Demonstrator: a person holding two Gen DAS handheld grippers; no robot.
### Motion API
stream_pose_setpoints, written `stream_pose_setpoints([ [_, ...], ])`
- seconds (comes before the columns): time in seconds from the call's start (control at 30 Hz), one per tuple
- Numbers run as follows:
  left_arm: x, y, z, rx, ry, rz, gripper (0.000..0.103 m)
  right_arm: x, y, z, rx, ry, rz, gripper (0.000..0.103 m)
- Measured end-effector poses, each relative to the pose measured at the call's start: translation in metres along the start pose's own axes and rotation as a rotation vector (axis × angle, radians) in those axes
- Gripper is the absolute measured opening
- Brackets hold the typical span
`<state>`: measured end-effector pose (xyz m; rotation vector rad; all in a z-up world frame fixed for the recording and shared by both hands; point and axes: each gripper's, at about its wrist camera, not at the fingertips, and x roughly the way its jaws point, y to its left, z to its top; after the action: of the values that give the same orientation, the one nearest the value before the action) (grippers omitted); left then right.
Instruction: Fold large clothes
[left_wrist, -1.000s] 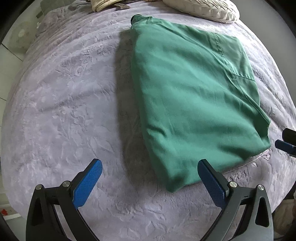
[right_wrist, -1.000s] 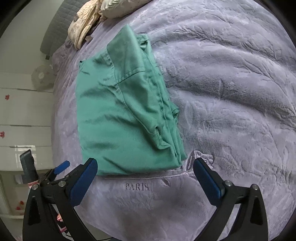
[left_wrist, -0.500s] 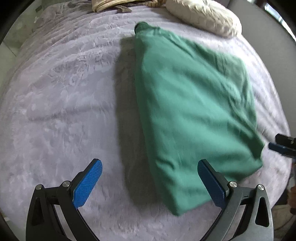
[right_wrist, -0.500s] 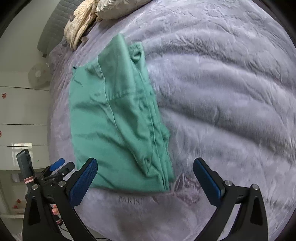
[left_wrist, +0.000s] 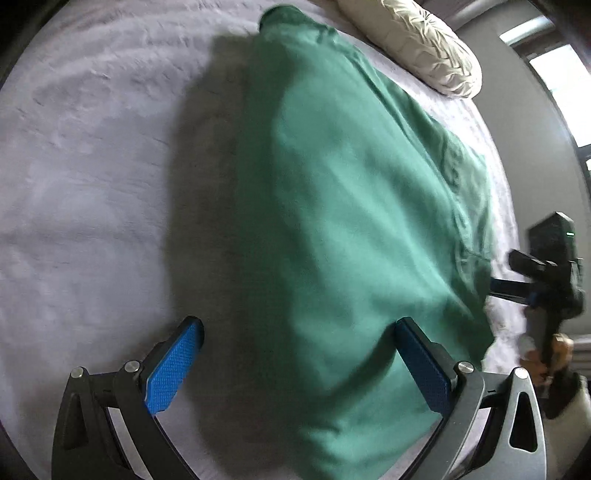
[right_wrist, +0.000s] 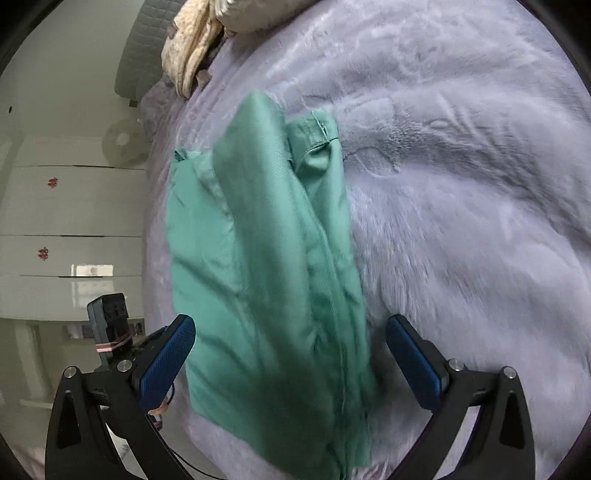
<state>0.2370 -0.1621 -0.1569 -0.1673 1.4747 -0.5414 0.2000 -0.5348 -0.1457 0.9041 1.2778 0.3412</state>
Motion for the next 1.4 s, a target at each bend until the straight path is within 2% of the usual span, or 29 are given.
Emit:
stream_pose_setpoints([
  [0.07, 0.009, -0.005, 0.001, 0.004, 0.004, -0.030, 0.103, 0.012, 0.001, 0.008, -0.003, 0.022, 0.035, 0.103],
  [0.17, 0.024, -0.017, 0.006, 0.045, 0.010, -0.035, 0.103, 0.024, 0.012, 0.015, -0.047, 0.038, 0.097, 0.103],
  [0.27, 0.038, -0.025, 0.008, 0.074, 0.015, -0.004, 0.103, 0.039, 0.018, 0.024, -0.067, 0.051, 0.095, 0.103],
  [0.33, 0.039, -0.026, 0.009, 0.068, 0.018, -0.001, 0.103, 0.048, 0.011, 0.029, -0.028, 0.047, 0.092, 0.103],
  [0.37, 0.037, -0.027, 0.008, 0.068, 0.016, -0.004, 0.099, 0.050, 0.009, 0.030, 0.001, 0.040, 0.097, 0.103],
  [0.4, 0.034, -0.028, 0.007, 0.070, 0.008, 0.000, 0.095, 0.050, 0.008, 0.031, 0.035, 0.029, 0.099, 0.097],
  [0.43, 0.029, -0.030, 0.007, 0.073, 0.001, 0.002, 0.084, 0.048, 0.010, 0.032, 0.057, 0.016, 0.102, 0.066],
  [0.47, 0.025, -0.031, 0.006, 0.077, -0.005, 0.000, 0.074, 0.046, 0.009, 0.031, 0.070, 0.011, 0.084, 0.041],
  [0.5, 0.020, -0.031, 0.006, 0.079, -0.010, -0.005, 0.070, 0.046, 0.007, 0.029, 0.097, 0.015, 0.061, 0.031],
  [0.53, 0.012, -0.031, 0.006, 0.078, -0.017, -0.021, 0.061, 0.044, 0.007, 0.027, 0.106, 0.003, 0.079, 0.024],
  [0.57, 0.006, -0.031, 0.005, 0.080, -0.023, -0.035, 0.053, 0.041, 0.010, 0.025, 0.100, -0.006, 0.100, 0.021],
  [0.6, -0.001, -0.031, 0.005, 0.082, -0.030, -0.050, 0.050, 0.038, 0.014, 0.023, 0.095, -0.017, 0.119, 0.018],
  [0.7, -0.027, -0.032, 0.003, 0.106, -0.057, -0.099, 0.047, 0.026, 0.042, 0.013, 0.070, -0.042, 0.199, 0.018],
  [0.9, -0.086, -0.019, -0.014, 0.137, -0.096, -0.134, 0.047, 0.018, 0.091, -0.016, 0.062, -0.059, 0.277, 0.018],
  [1.07, -0.124, 0.011, -0.050, 0.156, -0.068, -0.115, 0.047, 0.031, 0.124, -0.056, 0.075, -0.034, 0.306, 0.018],
  [1.23, -0.135, 0.057, -0.101, 0.124, -0.004, -0.060, 0.047, 0.083, 0.147, -0.121, 0.114, 0.028, 0.315, 0.018],
  [1.3, -0.128, 0.081, -0.123, 0.102, 0.027, -0.021, 0.048, 0.107, 0.147, -0.141, 0.149, 0.055, 0.313, 0.018],
  [1.4, -0.101, 0.117, -0.145, 0.016, 0.100, 0.035, 0.052, 0.158, 0.137, -0.168, 0.210, 0.118, 0.248, 0.018],
])
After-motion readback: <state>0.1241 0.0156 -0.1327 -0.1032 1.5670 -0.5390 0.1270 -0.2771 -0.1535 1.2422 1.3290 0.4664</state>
